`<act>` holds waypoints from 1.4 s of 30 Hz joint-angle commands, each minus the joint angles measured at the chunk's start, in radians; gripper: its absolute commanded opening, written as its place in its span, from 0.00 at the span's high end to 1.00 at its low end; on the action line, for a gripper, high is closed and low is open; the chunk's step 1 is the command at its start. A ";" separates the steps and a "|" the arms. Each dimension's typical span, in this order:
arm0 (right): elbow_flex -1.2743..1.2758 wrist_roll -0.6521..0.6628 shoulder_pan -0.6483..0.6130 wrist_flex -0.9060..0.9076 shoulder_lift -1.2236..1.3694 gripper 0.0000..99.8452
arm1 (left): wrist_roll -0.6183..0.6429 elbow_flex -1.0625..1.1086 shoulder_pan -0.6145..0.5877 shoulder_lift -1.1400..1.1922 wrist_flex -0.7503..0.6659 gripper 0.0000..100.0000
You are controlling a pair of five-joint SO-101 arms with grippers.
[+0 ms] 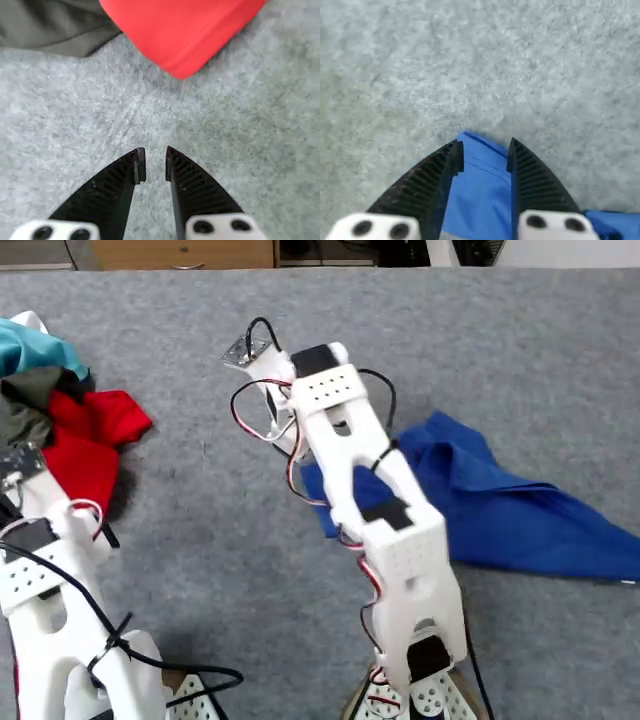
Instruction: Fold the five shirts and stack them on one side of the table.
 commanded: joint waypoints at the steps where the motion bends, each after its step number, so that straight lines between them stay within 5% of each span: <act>1: -0.176 -0.055 -0.022 0.098 0.071 0.85 | 0.006 0.046 -0.008 -0.016 -0.075 0.92; 10: -0.257 -0.114 -0.042 0.221 0.081 0.85 | 0.006 0.212 -0.009 -0.016 -0.301 0.92; 19: -0.059 -0.109 -0.067 0.181 0.025 0.84 | 0.006 0.213 -0.009 -0.016 -0.307 0.92; 42: -0.010 -0.107 -0.004 0.080 0.070 0.84 | 0.006 0.216 -0.009 -0.016 -0.310 0.92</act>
